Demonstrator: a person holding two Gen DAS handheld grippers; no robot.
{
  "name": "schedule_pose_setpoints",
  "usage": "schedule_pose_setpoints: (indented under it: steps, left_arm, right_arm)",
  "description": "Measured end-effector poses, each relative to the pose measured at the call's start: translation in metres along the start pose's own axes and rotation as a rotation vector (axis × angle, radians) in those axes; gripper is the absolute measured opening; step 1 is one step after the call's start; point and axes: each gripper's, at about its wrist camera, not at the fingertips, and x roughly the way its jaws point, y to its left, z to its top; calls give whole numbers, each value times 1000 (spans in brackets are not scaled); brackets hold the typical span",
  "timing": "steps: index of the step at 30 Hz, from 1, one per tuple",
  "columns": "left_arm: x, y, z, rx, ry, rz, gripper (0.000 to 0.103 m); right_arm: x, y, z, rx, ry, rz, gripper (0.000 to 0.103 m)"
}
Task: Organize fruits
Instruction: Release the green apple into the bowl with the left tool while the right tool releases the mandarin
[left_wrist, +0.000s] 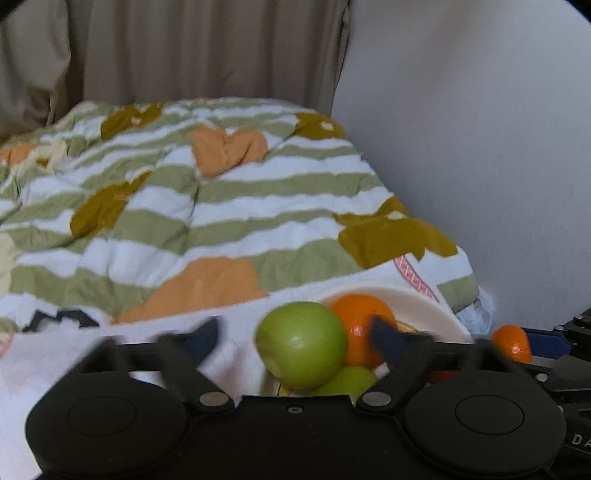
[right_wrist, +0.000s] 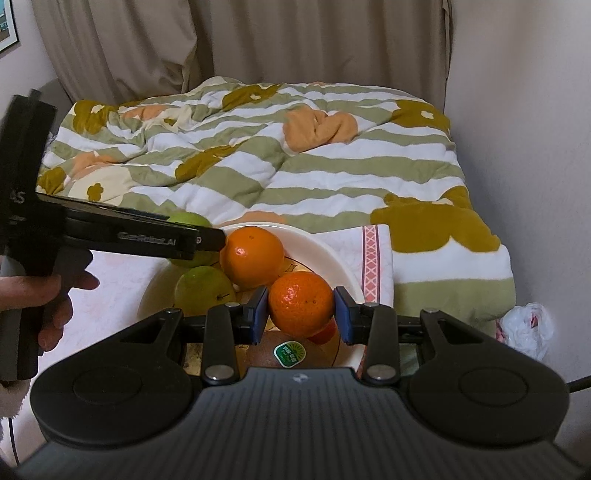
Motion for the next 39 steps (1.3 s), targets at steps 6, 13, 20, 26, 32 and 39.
schedule_pose_setpoints:
  steps: [6, 13, 20, 26, 32, 39]
  left_arm:
    - [-24, 3, 0, 17, -25, 42, 103]
    - [-58, 7, -8, 10, -54, 94, 103]
    - [-78, 9, -24, -2, -51, 129, 103]
    - [-90, 14, -36, -34, -57, 148, 103]
    - [-104, 16, -45, -64, -71, 169, 103]
    - [-136, 8, -57, -82, -122, 194, 103]
  right_arm:
    - [-3, 0, 1, -5, -7, 4, 53]
    - [4, 7, 4, -42, 2, 49, 54]
    - [21, 19, 5, -76, -1, 96, 54]
    - [26, 20, 2, -76, 1, 120, 61]
    - [13, 28, -1, -112, -28, 77, 103]
    - [-20, 32, -3, -110, -80, 77, 103]
